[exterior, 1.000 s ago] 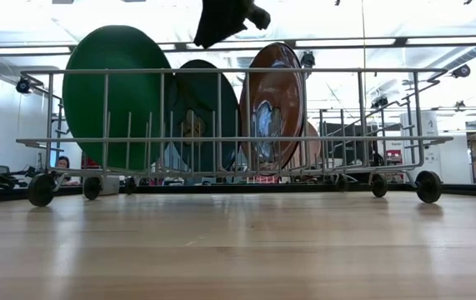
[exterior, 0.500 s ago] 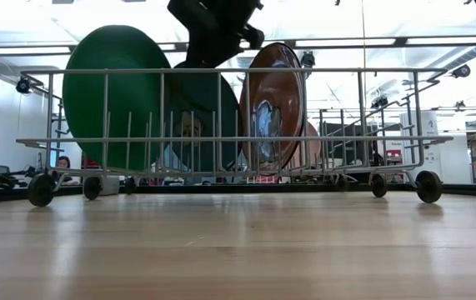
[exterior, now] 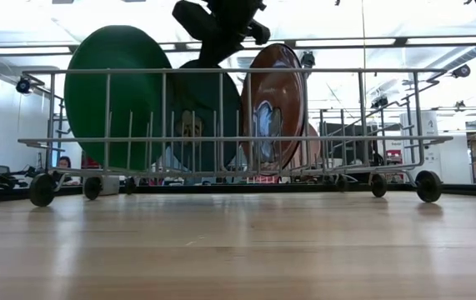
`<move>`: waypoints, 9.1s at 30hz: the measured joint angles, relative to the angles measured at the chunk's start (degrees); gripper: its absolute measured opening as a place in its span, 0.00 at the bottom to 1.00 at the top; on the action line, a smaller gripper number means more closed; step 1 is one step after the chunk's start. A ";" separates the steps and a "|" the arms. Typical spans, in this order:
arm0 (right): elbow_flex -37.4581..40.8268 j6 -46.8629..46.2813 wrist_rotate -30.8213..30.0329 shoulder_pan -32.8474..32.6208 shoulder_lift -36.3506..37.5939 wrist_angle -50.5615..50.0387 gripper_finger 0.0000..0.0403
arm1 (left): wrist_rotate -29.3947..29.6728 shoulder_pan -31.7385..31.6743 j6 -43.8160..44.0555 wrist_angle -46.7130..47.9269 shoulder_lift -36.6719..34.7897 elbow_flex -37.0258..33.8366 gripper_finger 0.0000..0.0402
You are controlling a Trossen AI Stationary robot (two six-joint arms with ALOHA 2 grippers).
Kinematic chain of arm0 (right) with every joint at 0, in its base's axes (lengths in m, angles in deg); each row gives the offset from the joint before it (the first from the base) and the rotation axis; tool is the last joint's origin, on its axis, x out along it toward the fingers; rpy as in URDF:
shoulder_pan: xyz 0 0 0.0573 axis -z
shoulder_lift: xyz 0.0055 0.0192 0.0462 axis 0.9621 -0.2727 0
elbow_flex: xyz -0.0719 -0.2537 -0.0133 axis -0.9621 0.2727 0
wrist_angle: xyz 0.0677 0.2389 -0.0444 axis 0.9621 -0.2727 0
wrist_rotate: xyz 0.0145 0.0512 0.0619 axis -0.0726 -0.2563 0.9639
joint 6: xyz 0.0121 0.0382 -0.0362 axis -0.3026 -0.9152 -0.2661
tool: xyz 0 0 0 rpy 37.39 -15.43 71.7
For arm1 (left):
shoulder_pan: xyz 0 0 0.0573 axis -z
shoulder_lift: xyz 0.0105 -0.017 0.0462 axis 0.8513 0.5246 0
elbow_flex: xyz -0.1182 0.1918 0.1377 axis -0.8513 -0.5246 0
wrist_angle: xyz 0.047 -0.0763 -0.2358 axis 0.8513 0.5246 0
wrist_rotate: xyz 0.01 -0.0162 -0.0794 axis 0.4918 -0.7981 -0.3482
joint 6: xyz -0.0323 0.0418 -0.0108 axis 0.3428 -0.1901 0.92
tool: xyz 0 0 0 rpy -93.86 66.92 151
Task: Sort dishes
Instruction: Adjust the blue floral plate on the right side of the dish rack
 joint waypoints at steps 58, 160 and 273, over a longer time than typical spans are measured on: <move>-14.81 -27.86 2.20 -2.71 2.80 -20.32 0.00 | -2.05 0.00 -0.51 0.01 0.00 0.00 0.53; -15.35 3.24 11.01 4.70 -0.07 -9.27 0.04 | -5.51 0.01 2.60 0.01 -0.45 -4.09 0.53; -15.30 -15.45 -14.38 5.24 12.33 -51.77 0.00 | 0.63 0.01 1.27 -0.38 0.13 -4.83 0.53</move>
